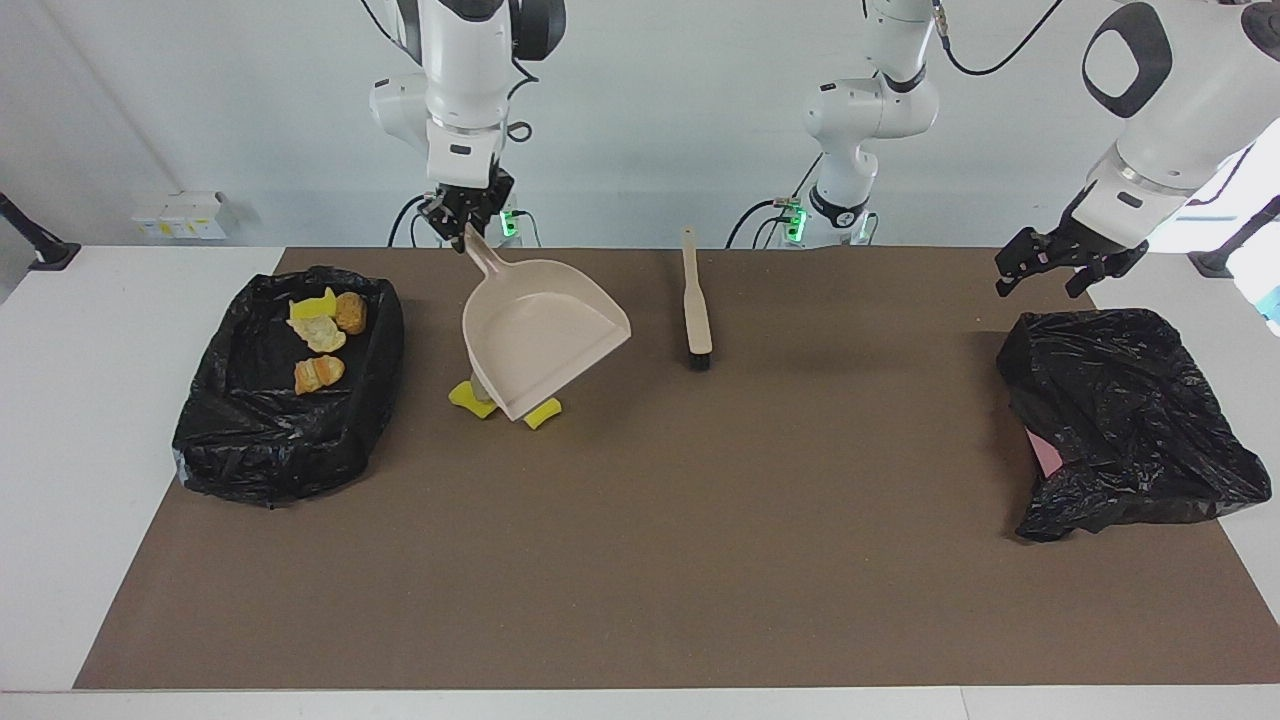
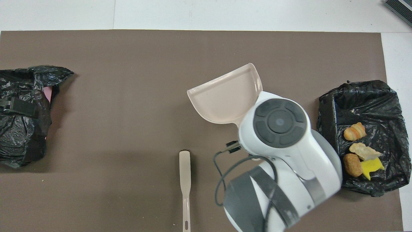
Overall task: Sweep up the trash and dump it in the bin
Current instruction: 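Bring the empty dustpan back to the table center with the right gripper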
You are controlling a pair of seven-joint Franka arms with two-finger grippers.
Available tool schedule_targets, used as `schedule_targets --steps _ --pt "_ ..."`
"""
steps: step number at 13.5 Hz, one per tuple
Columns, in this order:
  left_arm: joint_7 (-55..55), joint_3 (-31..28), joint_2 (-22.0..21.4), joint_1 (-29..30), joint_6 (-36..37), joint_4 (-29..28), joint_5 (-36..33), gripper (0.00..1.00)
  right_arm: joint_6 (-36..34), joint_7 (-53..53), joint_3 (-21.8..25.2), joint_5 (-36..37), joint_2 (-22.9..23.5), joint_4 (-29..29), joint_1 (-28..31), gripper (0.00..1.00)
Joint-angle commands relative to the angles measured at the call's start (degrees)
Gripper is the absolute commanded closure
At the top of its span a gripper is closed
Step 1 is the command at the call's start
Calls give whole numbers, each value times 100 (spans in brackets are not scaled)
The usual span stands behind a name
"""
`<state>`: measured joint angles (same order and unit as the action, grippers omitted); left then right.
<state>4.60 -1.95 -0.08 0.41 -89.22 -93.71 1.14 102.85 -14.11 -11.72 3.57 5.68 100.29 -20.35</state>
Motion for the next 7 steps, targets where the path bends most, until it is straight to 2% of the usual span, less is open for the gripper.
schedule_targets --steps 1,5,7 --pt "-73 28 -229 -23 2 -297 -105 0 191 -678 38 -208 1248 -1368 -258 100" --pt "-56 19 -300 -93 1 -394 -105 0 1191 -1855 56 -146 2435 -2047 -593 100" --pt "-64 28 -326 -93 -7 -446 -105 0 1631 -2077 38 -155 2797 -2118 -637 100"
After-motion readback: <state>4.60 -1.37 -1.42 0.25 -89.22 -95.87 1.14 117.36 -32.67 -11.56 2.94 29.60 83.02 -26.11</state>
